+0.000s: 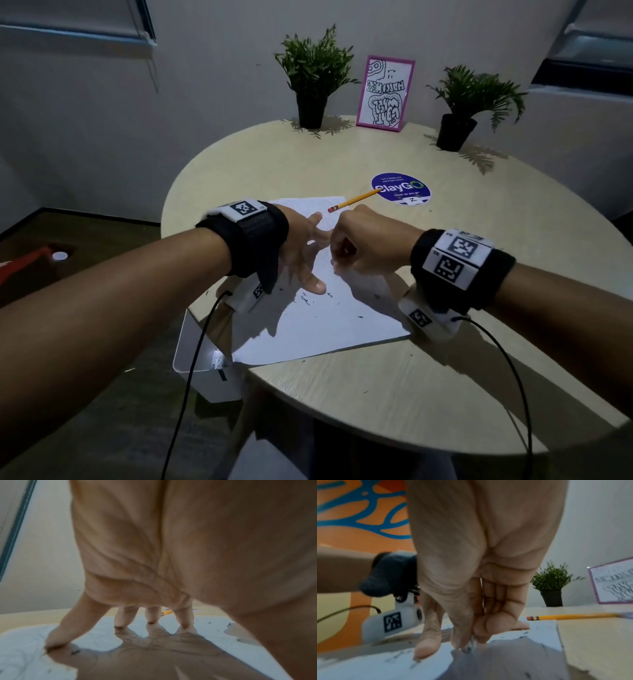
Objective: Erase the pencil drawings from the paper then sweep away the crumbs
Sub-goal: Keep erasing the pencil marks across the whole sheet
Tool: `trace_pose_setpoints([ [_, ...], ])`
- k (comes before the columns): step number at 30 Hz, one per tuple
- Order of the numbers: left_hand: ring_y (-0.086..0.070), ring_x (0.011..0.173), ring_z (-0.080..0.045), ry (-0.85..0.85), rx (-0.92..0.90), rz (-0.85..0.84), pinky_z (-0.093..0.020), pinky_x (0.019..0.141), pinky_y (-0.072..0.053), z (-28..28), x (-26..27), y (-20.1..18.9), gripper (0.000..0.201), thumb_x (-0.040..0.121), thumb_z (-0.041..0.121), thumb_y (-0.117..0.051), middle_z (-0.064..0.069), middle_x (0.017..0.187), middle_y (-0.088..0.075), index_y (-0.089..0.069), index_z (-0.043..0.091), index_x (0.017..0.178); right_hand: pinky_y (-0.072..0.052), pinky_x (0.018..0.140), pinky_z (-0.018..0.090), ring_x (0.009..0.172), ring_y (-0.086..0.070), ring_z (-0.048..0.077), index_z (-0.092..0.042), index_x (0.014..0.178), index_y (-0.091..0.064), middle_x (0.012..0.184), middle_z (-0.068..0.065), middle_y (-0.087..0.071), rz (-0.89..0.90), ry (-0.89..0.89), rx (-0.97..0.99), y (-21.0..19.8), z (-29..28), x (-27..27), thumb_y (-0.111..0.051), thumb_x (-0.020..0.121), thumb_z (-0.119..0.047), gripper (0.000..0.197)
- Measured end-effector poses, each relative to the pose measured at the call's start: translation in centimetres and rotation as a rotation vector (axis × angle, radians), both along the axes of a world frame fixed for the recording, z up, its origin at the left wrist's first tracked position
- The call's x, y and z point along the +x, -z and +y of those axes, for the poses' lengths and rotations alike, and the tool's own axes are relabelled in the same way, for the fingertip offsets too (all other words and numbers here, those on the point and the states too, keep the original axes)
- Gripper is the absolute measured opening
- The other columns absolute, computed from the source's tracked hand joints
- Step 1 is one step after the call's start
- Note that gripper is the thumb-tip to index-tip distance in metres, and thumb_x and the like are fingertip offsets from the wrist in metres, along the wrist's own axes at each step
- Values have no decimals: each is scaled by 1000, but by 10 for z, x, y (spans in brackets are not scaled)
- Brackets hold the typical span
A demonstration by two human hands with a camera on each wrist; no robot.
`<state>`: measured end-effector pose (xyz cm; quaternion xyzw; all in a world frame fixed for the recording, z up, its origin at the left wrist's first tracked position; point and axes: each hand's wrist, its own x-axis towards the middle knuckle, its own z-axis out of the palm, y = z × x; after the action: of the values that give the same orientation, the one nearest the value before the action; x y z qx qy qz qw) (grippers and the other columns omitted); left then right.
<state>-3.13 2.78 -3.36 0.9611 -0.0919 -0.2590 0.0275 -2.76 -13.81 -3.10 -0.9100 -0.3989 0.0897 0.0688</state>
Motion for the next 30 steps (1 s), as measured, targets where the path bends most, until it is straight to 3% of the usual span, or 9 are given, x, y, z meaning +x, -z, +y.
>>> trace_pose_setpoints([
  [4, -11, 152, -25, 24, 29, -22, -41, 121, -14, -3, -1, 0, 118, 63, 53, -85, -4, 166, -9, -18, 35, 158, -38, 59, 6, 65, -52, -12, -12, 87, -80, 76, -3, -70, 11, 43, 10, -7, -3, 9, -77, 84, -20, 9],
  [8, 1, 154, -26, 62, 156, 48, -48, 122, -12, -7, -4, -1, 125, 58, 80, -68, -9, 166, 13, 6, 48, 154, -30, 54, 9, 76, -47, 3, -9, 91, -79, 70, -11, -56, -87, 106, -18, -5, -4, 17, -76, 86, -19, 12],
  [10, -7, 153, -30, 59, 202, 23, -52, 118, -20, -7, -9, -1, 123, 59, 90, -58, -2, 164, 21, 15, 53, 150, -26, 53, 8, 82, -38, 2, -8, 92, -78, 69, -16, -44, -93, 90, -45, -5, -3, 13, -74, 88, -17, 11],
  [13, -25, 148, -31, 90, 177, -42, -46, 112, -31, -14, -14, -4, 110, 70, 88, -52, -2, 166, 14, 7, 49, 154, -31, 56, 16, 83, -42, 5, -7, 92, -77, 69, -15, -42, -115, 102, -47, -8, -3, 11, -70, 88, -13, 10],
  [16, -32, 145, -28, 128, 189, -62, -41, 106, -36, -20, -18, -8, 94, 81, 78, -51, -11, 166, -10, -13, 38, 157, -37, 60, 25, 76, -60, 18, -5, 88, -76, 70, -2, -57, -109, 67, -60, -4, 2, 3, -68, 87, -10, 10],
  [19, -23, 149, -23, 145, 182, -66, -40, 109, -33, -22, -21, -12, 80, 86, 72, -53, -8, 163, -25, -32, 34, 152, -37, 57, 15, 64, -51, 2, -9, 86, -78, 76, 0, -69, -21, -22, -95, -5, 3, -6, -72, 86, -13, 7],
  [24, -35, 143, -34, 128, 262, -54, -46, 110, -34, -26, -21, -9, 102, 83, 78, -48, -17, 165, -6, 9, 36, 156, -35, 52, 9, 66, -46, 6, -8, 91, -79, 83, 4, -73, -97, 111, -10, -7, -3, 15, -74, 86, -20, 14],
  [27, -29, 146, -32, 110, 241, -43, -47, 111, -34, -25, -21, -10, 97, 83, 78, -47, -15, 165, -9, 2, 38, 157, -46, 61, 23, 70, -55, 11, -8, 89, -79, 84, 7, -74, -48, 35, -31, -2, -1, 7, -72, 86, -15, 11],
  [30, -27, 147, -34, 115, 227, -46, -47, 111, -34, -25, -20, -9, 95, 82, 78, -49, -16, 165, -8, -2, 41, 157, -41, 65, 4, 70, -60, 8, -12, 89, -80, 79, 2, -75, 35, -44, -44, -6, -3, -1, -74, 86, -20, 11],
])
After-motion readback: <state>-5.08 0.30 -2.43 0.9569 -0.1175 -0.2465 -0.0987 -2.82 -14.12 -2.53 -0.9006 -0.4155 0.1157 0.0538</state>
